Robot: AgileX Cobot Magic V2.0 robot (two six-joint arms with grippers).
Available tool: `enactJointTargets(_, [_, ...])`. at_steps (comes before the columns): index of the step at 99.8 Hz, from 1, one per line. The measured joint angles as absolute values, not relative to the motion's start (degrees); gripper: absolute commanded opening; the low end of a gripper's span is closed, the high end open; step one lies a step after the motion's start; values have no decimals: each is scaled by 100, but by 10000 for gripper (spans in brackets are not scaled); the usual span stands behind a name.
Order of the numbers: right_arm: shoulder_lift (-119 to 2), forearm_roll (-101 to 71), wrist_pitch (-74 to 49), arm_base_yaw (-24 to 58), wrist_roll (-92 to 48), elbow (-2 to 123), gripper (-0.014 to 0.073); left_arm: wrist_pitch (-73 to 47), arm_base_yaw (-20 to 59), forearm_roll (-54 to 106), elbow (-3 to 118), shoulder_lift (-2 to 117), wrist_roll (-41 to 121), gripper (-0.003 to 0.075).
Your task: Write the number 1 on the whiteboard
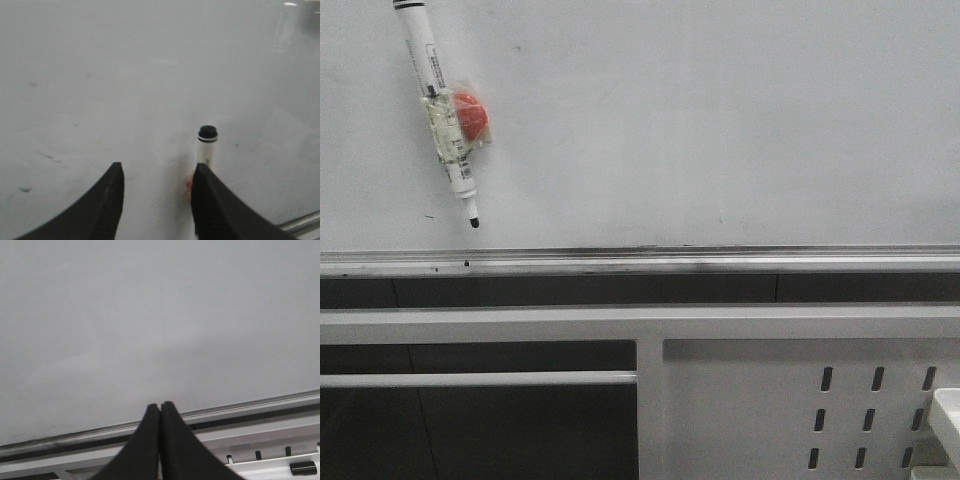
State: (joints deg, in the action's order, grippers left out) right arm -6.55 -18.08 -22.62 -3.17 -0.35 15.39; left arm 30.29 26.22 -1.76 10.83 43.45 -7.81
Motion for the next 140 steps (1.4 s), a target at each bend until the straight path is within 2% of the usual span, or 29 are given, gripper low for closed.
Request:
enactJointTargets(19, [-655, -1810, -2249, -317, -78, 1539, -69, 5429, 3016, -240, 125, 5423, -854, 283])
enactJointTargets(33, [-655, -1833, -2249, -317, -78, 1539, -69, 6341, 3236, -240, -13, 6382, -999, 284])
enactJointTargets(54, [-655, -1848, -2249, -317, -78, 1539, -69, 6470, 3304, -204, 92, 7963, -1388, 285])
enactJointTargets(68, [-655, -1857, -2249, -317, -78, 1539, -69, 6470, 3304, -202, 403, 8577, -1653, 284])
enactJointTargets(124, [-655, -1857, -2249, -317, -78, 1539, -69, 6506, 3304, -213, 1438, 9054, -1727, 280])
enactJointTargets(131, [-655, -1857, -2249, -317, -78, 1539, -69, 6506, 3304, -222, 1478, 9058, -1727, 254])
enactJointTargets(136, [-655, -1857, -2249, -317, -78, 1539, -69, 6506, 3304, -235, 1502, 9058, -1727, 197])
enactJointTargets(140, [-655, -1868, -2249, -317, -78, 1539, -69, 6506, 3304, -235, 1510, 9058, -1727, 121])
